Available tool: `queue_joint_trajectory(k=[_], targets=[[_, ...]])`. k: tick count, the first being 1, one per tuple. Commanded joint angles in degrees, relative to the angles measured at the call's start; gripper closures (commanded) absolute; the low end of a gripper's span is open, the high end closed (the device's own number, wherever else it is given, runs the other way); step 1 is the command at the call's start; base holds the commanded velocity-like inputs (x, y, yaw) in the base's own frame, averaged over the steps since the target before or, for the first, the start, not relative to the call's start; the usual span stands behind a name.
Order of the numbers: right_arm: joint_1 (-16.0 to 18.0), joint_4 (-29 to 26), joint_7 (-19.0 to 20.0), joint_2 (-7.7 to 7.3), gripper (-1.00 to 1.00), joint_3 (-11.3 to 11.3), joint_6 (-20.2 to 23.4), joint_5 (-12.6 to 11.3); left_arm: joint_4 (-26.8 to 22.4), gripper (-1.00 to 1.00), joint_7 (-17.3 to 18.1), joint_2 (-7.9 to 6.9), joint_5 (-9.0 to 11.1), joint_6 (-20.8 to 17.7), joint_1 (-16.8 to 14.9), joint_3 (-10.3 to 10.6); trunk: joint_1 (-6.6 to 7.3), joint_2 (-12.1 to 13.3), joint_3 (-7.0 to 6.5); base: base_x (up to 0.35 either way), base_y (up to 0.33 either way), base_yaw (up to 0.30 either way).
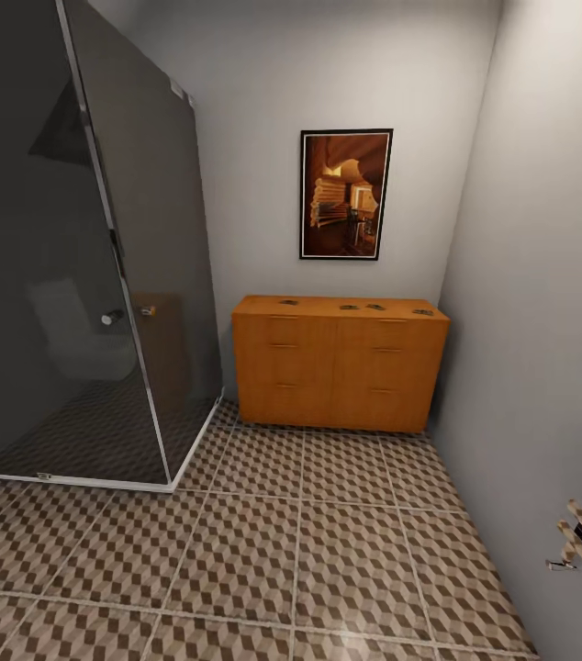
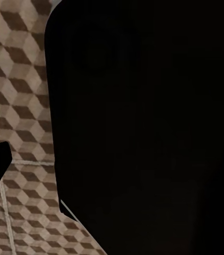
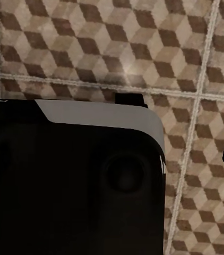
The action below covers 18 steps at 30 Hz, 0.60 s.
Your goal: Take the four mousetraps from the cabinet in the bathroom and place them on the bathroom floor. Make sure all four end up on the same floor surface, and ensure that at least two of them are either under or directly next to the same bathroom sink.
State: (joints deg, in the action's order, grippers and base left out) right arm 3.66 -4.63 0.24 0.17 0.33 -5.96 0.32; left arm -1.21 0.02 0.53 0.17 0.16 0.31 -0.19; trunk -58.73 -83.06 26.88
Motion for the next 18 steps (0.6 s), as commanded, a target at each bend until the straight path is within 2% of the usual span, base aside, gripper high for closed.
queue_joint_trajectory(k=[1, 18], targets=[[0.0, 0.1, 0.0, 0.00, -1.00, 0.0, -0.2, 0.0, -0.1, -1.00, 0.0, 0.00, 0.0, 0.0, 0.0, 0.0, 0.00, 0.0, 0.05, 0.000, 0.000, 0.000], [0.0, 0.1, 0.0, 0.01, -1.00, 0.0, -0.2, 0.0, -0.1, -1.00, 0.1, -0.01, 0.0, 0.0, 0.0, 0.0, 0.00, 0.0, 0.05, 0.000, 0.000, 0.000]])
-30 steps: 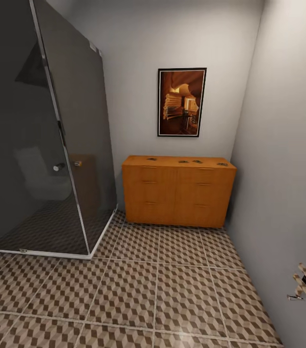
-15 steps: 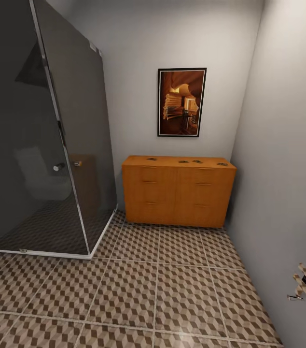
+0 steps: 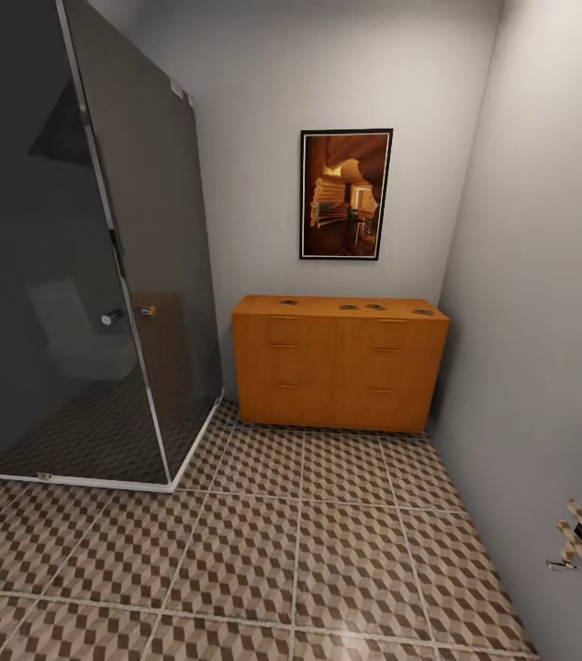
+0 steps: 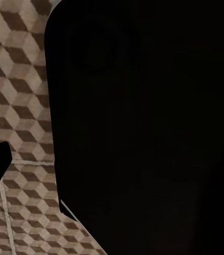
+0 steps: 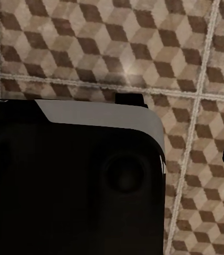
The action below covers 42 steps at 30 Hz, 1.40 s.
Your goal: Take the four mousetraps from the cabinet in the bathroom and place them on the bathroom floor. Make sure all four end up on the same floor surface, and ensure that at least two of them are either under or directly next to the same bathroom sink.
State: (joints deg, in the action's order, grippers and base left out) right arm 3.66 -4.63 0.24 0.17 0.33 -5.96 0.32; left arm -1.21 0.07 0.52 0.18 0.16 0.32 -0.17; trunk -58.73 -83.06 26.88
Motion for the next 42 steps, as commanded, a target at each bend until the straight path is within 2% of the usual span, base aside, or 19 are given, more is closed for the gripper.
queue_joint_trajectory(k=[1, 42], targets=[[0.0, 0.1, 0.0, 0.00, -1.00, 0.0, -0.2, 0.0, -0.1, -1.00, 0.0, 0.00, 0.0, 0.0, 0.0, 0.0, 0.00, 0.0, 0.05, 0.000, 0.000, 0.000], [0.0, 0.1, 0.0, -0.07, -1.00, 0.0, -0.2, 0.0, -0.1, -1.00, -0.1, -0.16, 0.1, 0.0, 0.0, -0.3, 0.00, 0.0, 0.05, 0.000, 0.000, 0.000]])
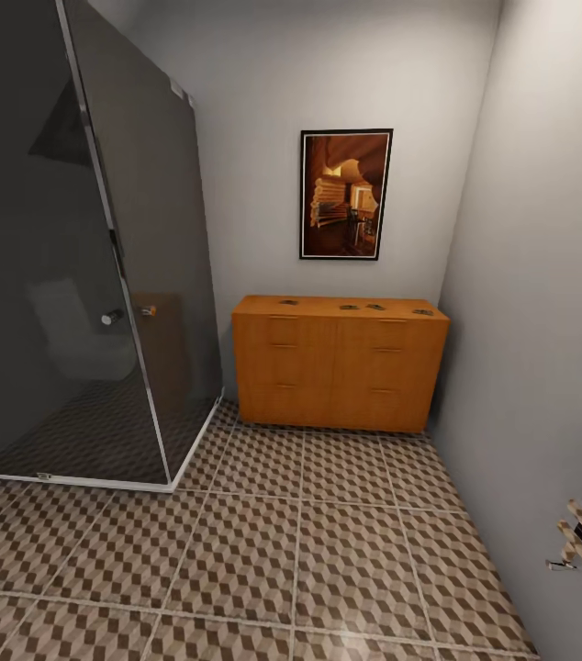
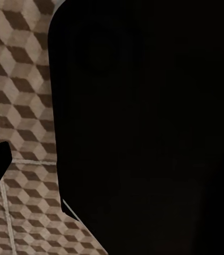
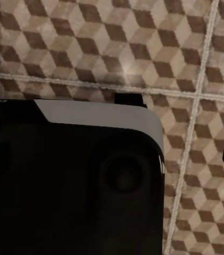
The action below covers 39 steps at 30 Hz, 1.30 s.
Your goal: Take the four mousetraps from the cabinet in the bathroom and place them on the bathroom floor. Make sure all four end up on the same floor surface, and ensure that at least two of them are either under or directly next to the same bathroom sink.
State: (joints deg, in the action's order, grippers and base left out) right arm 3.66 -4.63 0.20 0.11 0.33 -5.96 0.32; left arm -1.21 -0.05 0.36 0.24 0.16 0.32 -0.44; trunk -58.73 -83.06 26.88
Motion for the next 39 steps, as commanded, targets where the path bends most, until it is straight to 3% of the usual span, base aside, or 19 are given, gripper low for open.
queue_joint_trajectory(k=[1, 39], targets=[[0.0, 0.1, 0.0, -0.01, -1.00, 0.0, -0.2, 0.0, -0.1, -1.00, 0.0, 0.00, 0.0, 0.0, 0.0, -0.1, 0.00, 0.0, 0.05, 0.000, 0.000, 0.000], [0.1, 0.0, -0.1, -0.01, -1.00, 0.1, -0.2, 0.2, -0.1, -1.00, 0.1, -0.01, 0.0, 0.1, 0.0, 0.1, 0.00, 0.0, 0.05, 0.000, 0.000, 0.000]])
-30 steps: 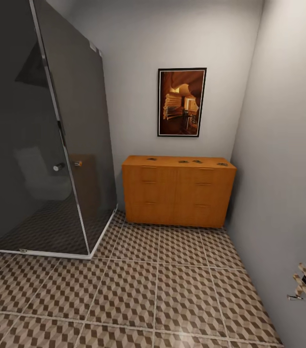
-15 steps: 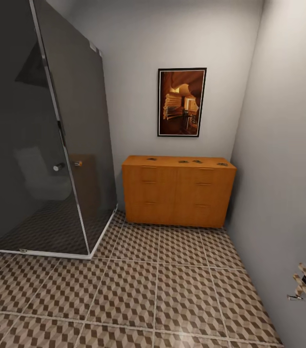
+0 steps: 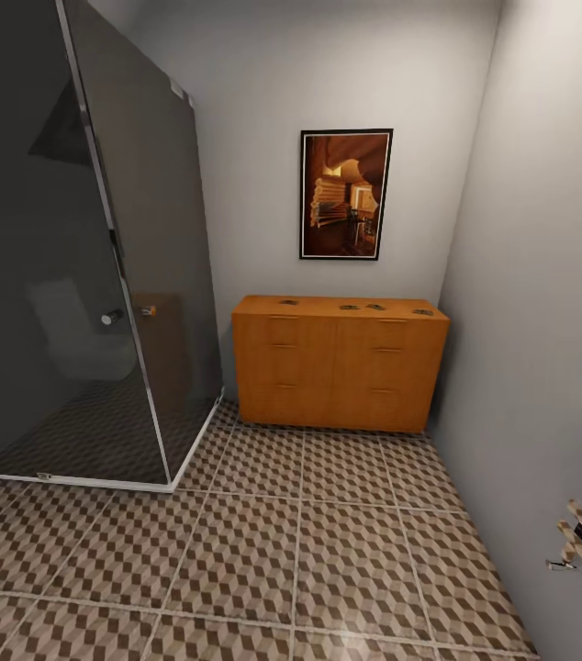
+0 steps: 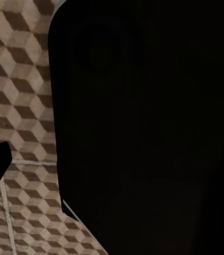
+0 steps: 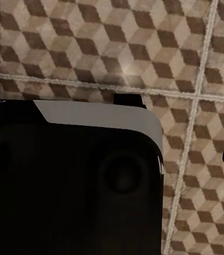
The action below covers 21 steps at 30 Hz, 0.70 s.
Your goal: Take the four mousetraps from the cabinet in the bathroom and place them on the bathroom floor. Make sure all four end up on the same floor surface, and ensure that at least two of them are either under or directly next to the same bathroom sink.
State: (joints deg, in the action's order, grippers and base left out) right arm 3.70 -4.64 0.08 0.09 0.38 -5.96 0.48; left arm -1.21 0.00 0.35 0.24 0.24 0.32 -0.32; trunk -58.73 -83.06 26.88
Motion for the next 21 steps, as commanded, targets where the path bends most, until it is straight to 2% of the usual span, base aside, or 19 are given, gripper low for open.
queue_joint_trajectory(k=[1, 21], targets=[[0.0, 0.0, 0.0, -0.02, -1.00, 0.0, -0.2, 0.0, -0.1, -1.00, 0.0, 0.01, 0.0, 0.0, 0.0, 0.0, 0.00, 0.0, 0.05, 0.000, 0.000, 0.000], [0.0, 0.0, 0.0, -0.09, -1.00, 0.0, -0.2, 0.0, -0.1, -1.00, 0.0, 0.01, 0.0, 0.0, 0.0, 0.0, 0.00, 0.0, 0.05, 0.000, 0.000, 0.000]])
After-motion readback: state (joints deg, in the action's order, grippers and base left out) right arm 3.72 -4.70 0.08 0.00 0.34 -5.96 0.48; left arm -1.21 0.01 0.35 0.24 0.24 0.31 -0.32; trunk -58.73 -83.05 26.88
